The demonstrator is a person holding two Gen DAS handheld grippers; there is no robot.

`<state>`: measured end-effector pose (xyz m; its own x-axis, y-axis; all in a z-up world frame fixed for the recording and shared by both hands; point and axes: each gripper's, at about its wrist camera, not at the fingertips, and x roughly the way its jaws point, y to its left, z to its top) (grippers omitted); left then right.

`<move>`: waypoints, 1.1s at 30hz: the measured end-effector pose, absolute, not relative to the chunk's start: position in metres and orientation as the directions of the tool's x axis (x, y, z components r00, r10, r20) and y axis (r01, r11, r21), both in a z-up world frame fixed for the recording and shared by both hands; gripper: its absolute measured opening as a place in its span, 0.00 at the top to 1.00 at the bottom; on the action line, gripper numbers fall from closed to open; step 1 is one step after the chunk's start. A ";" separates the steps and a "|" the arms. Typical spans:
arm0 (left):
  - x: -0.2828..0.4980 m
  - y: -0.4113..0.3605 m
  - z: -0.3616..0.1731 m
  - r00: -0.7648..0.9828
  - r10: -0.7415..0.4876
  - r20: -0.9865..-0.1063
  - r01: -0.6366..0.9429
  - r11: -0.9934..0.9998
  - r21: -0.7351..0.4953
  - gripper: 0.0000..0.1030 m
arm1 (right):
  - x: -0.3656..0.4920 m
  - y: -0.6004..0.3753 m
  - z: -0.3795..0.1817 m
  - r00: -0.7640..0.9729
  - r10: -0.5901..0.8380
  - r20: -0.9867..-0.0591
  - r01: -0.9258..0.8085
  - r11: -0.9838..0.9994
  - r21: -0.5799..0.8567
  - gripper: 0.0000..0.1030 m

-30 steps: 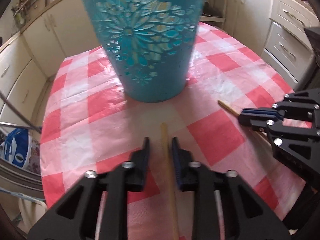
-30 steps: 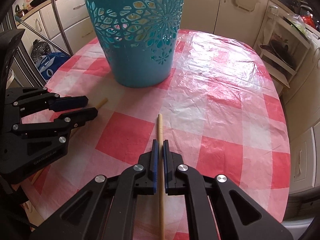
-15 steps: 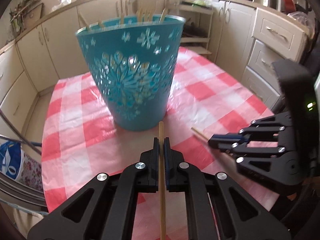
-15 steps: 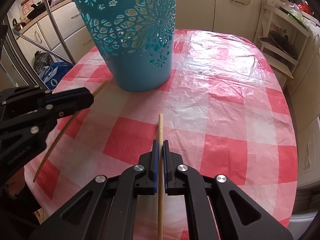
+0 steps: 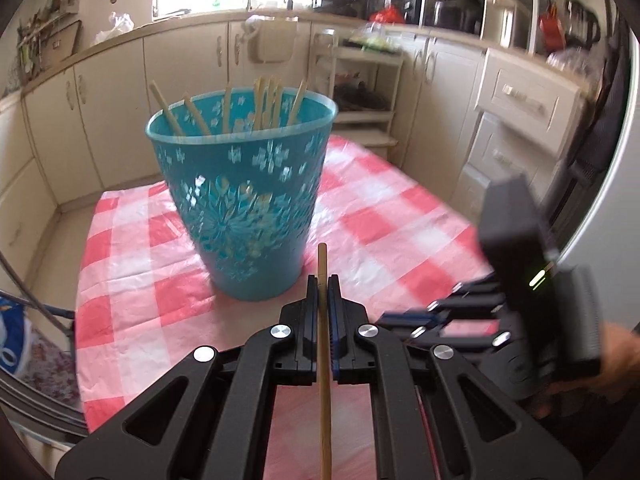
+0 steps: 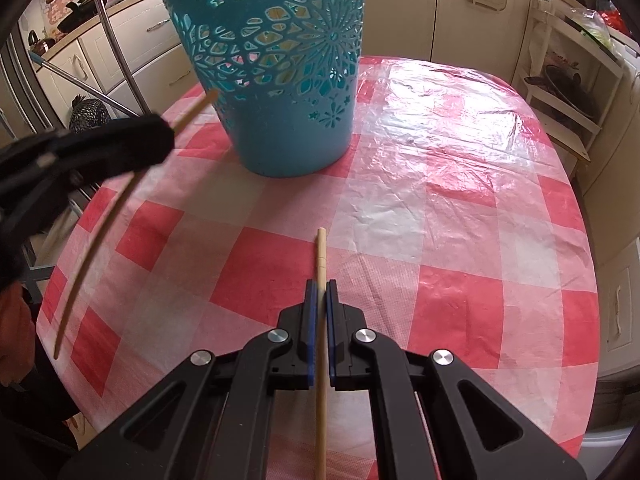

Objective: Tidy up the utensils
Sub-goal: 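Lift the chopstick with the left tool and carry it over the basket, then open the left tool to drop the chopstick into the basket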

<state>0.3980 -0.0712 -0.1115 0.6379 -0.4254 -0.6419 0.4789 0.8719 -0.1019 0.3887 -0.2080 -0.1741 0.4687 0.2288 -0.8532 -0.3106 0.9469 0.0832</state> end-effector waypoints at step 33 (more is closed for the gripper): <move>0.520 -0.043 -0.012 0.967 -0.190 -0.169 0.132 0.944 -0.303 0.96 | 0.393 -0.186 -0.175 0.478 0.221 -0.850 -0.386 0.922 0.023 0.95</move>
<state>0.5199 -0.0426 -0.0118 0.9671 -0.1901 -0.1693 0.1324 0.9437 -0.3031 0.3932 -0.1856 -0.1754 0.4780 0.2209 -0.8501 -0.3861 0.9222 0.0226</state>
